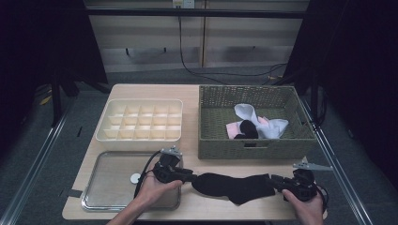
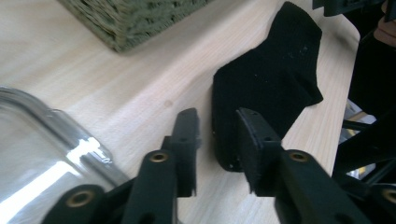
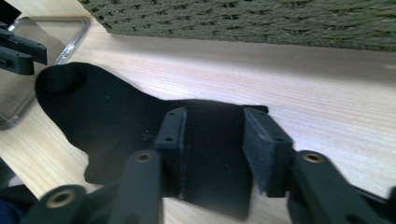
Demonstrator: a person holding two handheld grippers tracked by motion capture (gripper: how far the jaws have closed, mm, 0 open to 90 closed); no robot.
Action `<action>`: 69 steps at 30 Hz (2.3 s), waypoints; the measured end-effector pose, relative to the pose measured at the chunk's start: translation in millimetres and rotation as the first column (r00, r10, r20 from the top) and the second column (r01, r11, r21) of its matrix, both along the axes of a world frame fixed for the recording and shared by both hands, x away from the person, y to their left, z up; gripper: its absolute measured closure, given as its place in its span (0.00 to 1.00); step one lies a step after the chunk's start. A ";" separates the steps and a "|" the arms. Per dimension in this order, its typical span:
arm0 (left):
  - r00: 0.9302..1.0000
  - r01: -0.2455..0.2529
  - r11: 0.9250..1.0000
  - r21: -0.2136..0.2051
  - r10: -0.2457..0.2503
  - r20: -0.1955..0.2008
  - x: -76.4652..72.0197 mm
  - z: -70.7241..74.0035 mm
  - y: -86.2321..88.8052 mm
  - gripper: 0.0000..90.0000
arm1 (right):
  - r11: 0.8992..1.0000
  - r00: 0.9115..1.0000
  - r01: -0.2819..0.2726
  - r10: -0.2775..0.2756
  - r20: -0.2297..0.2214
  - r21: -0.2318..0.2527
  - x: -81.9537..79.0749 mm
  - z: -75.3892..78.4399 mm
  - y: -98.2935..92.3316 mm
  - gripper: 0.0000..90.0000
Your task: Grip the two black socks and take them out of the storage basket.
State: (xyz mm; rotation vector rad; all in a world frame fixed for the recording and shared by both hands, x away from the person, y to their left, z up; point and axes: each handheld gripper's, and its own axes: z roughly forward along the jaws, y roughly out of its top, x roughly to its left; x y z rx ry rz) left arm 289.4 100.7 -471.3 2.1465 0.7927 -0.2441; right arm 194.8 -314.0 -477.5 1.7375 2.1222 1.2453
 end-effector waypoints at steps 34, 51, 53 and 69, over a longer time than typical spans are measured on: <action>0.985 -0.166 0.986 -0.015 0.166 0.045 -19.1 -2.2 95.0 0.43 | 0.990 0.987 -0.116 0.106 0.120 0.083 37.2 65.5 32.9 0.54; 0.981 -0.185 0.982 -0.032 0.187 0.056 -22.1 1.2 105.3 0.44 | 0.992 0.986 -0.096 0.085 0.141 0.076 76.5 88.4 32.4 0.53; 0.982 -0.177 0.984 -0.031 0.178 0.059 -22.9 1.6 105.1 0.44 | 0.993 0.987 -0.093 0.082 0.135 0.078 82.7 89.4 32.3 0.52; 0.977 -0.190 0.981 -0.035 0.193 0.087 -23.5 2.6 106.7 0.38 | 0.999 0.998 -0.050 0.049 0.041 0.009 124.8 81.5 29.5 0.53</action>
